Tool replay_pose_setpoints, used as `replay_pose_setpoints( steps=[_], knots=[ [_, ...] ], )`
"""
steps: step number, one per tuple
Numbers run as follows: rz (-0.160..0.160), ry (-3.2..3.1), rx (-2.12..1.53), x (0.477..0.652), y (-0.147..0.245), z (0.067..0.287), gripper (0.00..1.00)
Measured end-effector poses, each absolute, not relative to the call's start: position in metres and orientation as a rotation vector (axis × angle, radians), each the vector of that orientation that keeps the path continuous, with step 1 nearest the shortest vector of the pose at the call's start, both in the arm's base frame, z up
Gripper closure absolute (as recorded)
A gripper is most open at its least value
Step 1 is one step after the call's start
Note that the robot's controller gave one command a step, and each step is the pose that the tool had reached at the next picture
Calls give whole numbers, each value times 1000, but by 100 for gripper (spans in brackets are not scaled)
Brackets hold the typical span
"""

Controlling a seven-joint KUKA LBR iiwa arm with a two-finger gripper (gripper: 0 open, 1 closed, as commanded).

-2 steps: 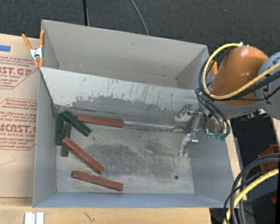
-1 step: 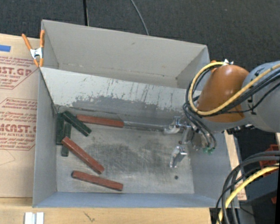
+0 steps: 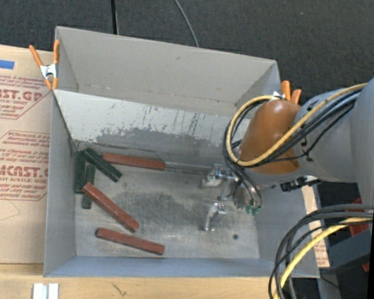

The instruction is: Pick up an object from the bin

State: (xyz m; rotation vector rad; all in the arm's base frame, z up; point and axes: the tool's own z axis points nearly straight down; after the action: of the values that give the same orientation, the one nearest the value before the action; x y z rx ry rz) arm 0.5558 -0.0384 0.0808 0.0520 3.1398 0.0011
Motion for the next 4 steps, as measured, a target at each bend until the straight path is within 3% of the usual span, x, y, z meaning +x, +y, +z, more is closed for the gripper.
replay_pose_setpoints(
  steps=[1,2,4],
  knots=[
    [-8,3135,51,561,-30,71,0],
    [-7,3123,-121,537,-5,79,0],
    [-1,3110,-293,530,113,75,0]
  ],
)
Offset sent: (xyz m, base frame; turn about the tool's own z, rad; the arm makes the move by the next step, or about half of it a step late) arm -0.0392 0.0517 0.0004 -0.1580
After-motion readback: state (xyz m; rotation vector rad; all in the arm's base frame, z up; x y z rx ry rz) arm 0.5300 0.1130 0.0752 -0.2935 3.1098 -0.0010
